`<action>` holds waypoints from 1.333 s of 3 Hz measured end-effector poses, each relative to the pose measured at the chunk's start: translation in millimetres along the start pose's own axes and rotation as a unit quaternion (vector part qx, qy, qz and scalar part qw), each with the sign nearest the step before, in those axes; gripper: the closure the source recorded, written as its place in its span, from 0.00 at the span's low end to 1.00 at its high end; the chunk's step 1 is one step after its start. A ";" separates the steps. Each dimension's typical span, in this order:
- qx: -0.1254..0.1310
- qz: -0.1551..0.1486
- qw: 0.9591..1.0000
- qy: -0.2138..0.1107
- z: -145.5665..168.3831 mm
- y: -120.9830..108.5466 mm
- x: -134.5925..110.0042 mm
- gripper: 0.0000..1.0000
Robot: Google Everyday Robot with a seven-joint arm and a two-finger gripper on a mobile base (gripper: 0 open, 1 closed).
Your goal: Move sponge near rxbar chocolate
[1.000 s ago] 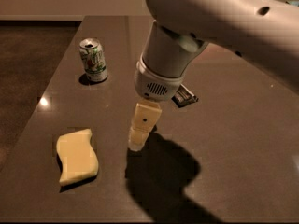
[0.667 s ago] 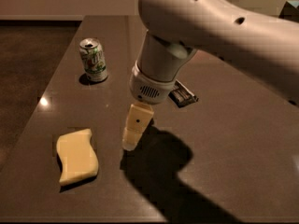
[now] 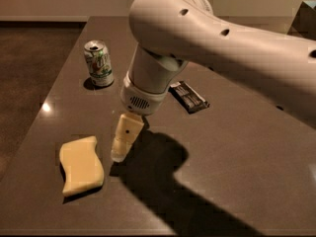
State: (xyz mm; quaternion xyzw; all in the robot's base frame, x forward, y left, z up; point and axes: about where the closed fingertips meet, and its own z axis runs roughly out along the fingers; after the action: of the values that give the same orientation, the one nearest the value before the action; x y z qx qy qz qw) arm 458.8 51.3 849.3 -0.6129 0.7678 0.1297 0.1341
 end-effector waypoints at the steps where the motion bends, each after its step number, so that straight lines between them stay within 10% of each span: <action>1: -0.013 -0.008 1.000 -0.012 11.0 16.7 -24.4 0.00; 4: -0.069 -0.013 0.998 0.003 33.6 60.5 -63.1 0.00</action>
Offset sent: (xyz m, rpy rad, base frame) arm -0.0317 0.0802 -0.0040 0.0492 0.0727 0.0726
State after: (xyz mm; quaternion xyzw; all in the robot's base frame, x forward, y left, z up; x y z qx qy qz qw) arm 414.7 133.8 843.2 -0.6310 0.7493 0.1791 0.0910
